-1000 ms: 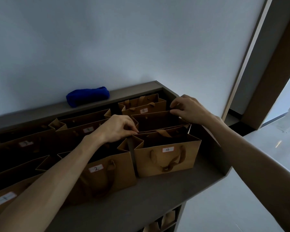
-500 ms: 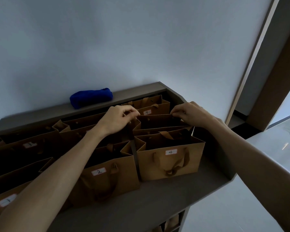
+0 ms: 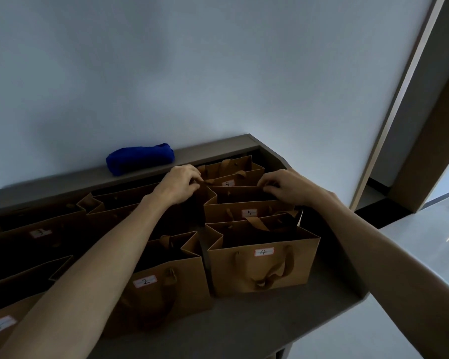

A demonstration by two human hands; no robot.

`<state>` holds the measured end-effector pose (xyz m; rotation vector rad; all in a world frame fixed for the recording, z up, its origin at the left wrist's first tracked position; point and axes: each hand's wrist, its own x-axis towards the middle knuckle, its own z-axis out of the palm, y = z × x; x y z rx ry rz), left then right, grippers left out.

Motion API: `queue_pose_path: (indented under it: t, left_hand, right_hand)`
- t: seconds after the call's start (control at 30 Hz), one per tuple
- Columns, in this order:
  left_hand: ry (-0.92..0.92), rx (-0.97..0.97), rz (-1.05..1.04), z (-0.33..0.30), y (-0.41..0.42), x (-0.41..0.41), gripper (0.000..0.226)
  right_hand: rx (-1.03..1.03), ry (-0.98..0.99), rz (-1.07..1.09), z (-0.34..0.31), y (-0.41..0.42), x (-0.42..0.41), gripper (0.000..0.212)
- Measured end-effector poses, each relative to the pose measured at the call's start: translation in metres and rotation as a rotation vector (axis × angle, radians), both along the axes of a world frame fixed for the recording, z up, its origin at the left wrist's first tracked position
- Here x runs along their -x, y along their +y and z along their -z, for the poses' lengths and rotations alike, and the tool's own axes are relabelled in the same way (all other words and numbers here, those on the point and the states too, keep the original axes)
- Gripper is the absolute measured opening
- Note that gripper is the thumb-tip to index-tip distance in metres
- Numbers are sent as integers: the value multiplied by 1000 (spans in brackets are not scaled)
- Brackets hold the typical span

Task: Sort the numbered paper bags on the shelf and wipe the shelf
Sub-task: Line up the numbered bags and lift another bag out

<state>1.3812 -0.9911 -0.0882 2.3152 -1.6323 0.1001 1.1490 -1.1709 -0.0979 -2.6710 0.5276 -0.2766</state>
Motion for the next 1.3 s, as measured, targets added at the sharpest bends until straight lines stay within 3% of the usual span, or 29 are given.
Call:
queue_pose_path:
  t: [0.53, 0.77, 1.1, 1.3]
  left_hand:
    - [5, -61, 241, 12, 41, 7, 13]
    - [7, -29, 208, 13, 34, 6, 10]
    - [102, 165, -11, 4, 1, 0, 11]
    - [86, 314, -22, -21, 10, -8, 12]
  right_hand:
    - [-9, -71, -132, 0, 10, 19, 14]
    - [-22, -95, -138, 1, 8, 16, 13]
    - [-60, -106, -86, 2, 9, 3, 17]
    - [-33, -328, 44, -3, 3, 3, 11]
